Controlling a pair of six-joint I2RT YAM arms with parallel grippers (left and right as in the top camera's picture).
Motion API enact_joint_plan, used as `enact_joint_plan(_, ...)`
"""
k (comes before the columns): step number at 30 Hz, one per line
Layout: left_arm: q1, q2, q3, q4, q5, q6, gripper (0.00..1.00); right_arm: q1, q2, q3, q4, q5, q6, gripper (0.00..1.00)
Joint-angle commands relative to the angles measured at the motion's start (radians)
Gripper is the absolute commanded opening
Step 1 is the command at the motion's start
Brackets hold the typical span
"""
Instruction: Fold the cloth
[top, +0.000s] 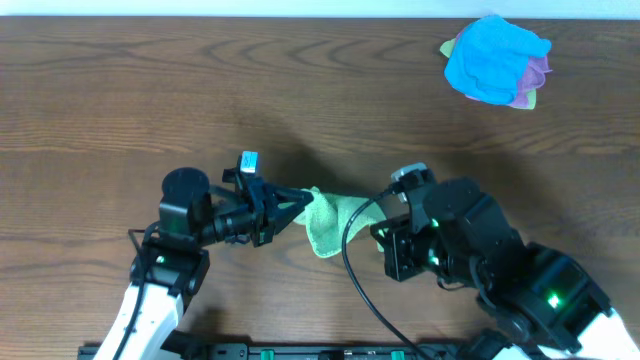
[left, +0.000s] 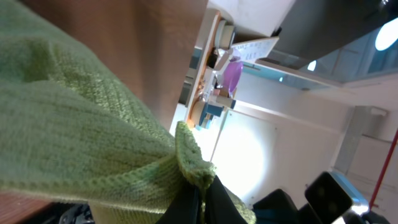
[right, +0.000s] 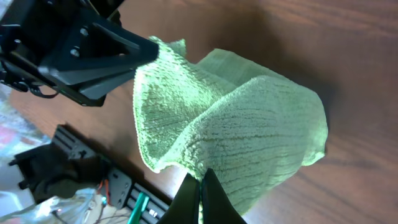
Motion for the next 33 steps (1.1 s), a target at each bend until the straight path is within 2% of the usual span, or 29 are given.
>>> enact_joint_plan(1,0.006,-0.069,0.013,-0.044,0.014,0.027,0.06,0.032,-0.016,0.038,-0.022,0.043,0.069,0.01)
enact_joint_plan(7,0.016,-0.158,0.023,-0.145,0.005,0.028,0.06,0.060,-0.017,0.138,-0.094,0.101,0.083,0.01)
enact_joint_plan(11,0.024,-0.174,0.058,-0.156,-0.004,0.033,0.06,0.060,-0.017,0.177,-0.158,0.127,0.095,0.01)
enact_joint_plan(19,0.050,-0.172,0.130,-0.350,-0.085,0.137,0.06,0.060,0.033,0.177,-0.193,0.235,0.097,0.01)
enact_joint_plan(26,0.049,-0.143,0.130,-0.362,-0.173,0.163,0.06,0.055,0.148,0.177,-0.137,0.355,0.055,0.01)
enact_joint_plan(33,0.049,0.000,0.130,-0.319,-0.241,0.251,0.06,0.039,0.275,0.176,-0.006,0.462,-0.006,0.01)
